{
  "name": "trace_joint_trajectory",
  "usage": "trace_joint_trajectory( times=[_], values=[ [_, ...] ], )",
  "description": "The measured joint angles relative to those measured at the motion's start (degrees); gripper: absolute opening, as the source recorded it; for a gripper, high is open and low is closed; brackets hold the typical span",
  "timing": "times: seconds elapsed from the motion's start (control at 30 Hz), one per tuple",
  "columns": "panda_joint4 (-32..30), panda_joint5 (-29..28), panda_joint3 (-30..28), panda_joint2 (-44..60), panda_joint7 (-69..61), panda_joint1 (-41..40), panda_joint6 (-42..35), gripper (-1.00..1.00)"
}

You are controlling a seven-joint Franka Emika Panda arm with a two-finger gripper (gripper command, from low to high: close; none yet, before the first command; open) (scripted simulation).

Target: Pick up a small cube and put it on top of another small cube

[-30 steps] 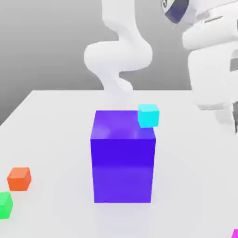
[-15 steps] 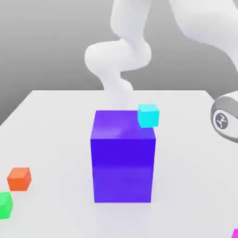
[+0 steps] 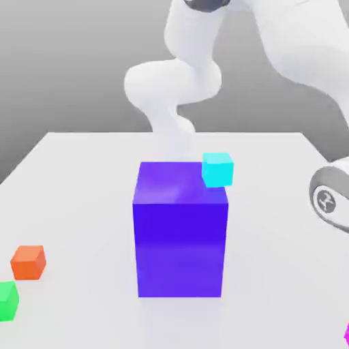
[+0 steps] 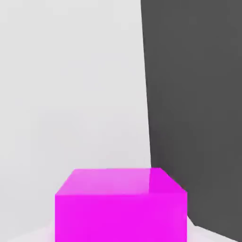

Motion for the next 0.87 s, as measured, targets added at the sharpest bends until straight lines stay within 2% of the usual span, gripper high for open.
trace_joint_trajectory(
  times=[0.6,0.67,0.73,0.77,0.87],
  values=[
    [-14.5,11.9,-24.8,-11.9,18.7,-21.8,0.6,-1.00],
    [-15.2,14.9,-27.4,-10.8,20.1,-25.4,1.6,-1.00],
    [-14.5,20.9,-27.2,-6.2,19.0,-30.4,4.4,-1.00],
    [-14.2,22.7,-26.5,-4.4,18.4,-32.1,5.6,1.00],
    [-14.2,22.7,-26.5,-4.4,18.4,-32.1,5.6,1.00]
  ],
)
